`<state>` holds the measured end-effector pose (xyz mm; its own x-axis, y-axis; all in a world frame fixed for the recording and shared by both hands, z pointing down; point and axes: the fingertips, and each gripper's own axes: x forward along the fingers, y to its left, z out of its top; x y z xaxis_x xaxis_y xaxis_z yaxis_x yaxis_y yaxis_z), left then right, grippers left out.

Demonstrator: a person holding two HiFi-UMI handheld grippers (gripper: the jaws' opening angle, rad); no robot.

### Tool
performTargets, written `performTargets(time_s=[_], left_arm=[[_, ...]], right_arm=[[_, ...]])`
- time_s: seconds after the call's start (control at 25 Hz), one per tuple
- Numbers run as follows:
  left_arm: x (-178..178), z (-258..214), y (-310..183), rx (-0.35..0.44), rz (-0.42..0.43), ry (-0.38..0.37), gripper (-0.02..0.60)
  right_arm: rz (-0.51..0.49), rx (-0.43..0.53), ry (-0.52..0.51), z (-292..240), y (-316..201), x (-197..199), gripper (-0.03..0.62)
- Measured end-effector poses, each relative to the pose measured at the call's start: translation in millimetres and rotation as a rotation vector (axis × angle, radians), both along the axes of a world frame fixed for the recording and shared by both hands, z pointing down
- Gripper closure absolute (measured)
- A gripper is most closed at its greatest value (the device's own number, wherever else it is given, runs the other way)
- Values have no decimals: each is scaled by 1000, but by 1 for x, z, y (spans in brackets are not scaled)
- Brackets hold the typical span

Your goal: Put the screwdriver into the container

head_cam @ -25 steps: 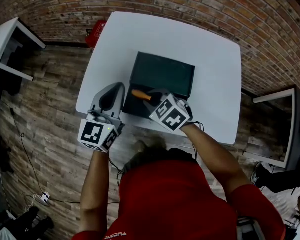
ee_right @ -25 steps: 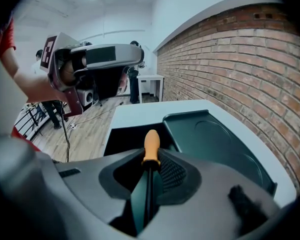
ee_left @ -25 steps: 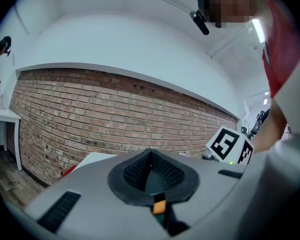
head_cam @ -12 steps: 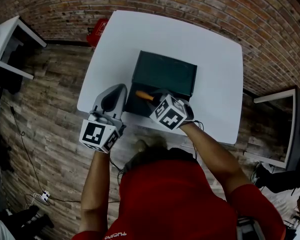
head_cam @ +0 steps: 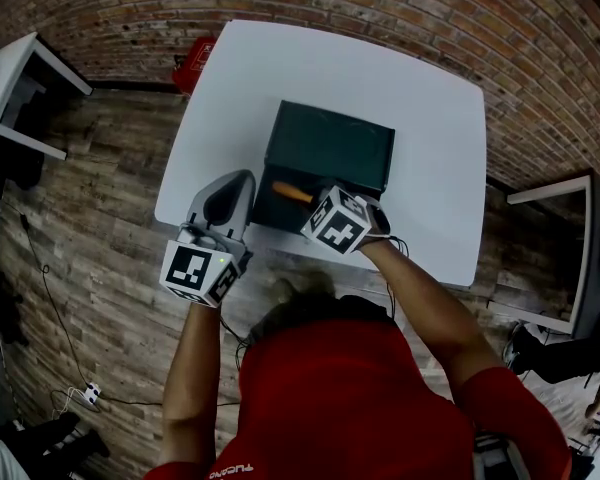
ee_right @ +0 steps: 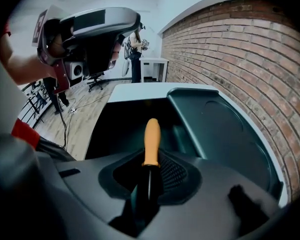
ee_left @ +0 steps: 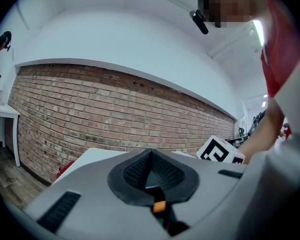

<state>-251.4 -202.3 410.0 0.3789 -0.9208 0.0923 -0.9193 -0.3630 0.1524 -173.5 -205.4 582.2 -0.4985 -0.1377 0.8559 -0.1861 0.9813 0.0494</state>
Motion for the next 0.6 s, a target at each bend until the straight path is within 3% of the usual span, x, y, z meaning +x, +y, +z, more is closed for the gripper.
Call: performTargets(time_s=[0.28, 0.6], left_arm=[[-6, 2, 4, -5, -14, 1, 569], [-5, 1, 4, -6, -10, 4, 569]], right_arm=[[-23, -18, 68, 11, 3, 4, 504], [-17, -27, 58, 10, 3, 4, 503]])
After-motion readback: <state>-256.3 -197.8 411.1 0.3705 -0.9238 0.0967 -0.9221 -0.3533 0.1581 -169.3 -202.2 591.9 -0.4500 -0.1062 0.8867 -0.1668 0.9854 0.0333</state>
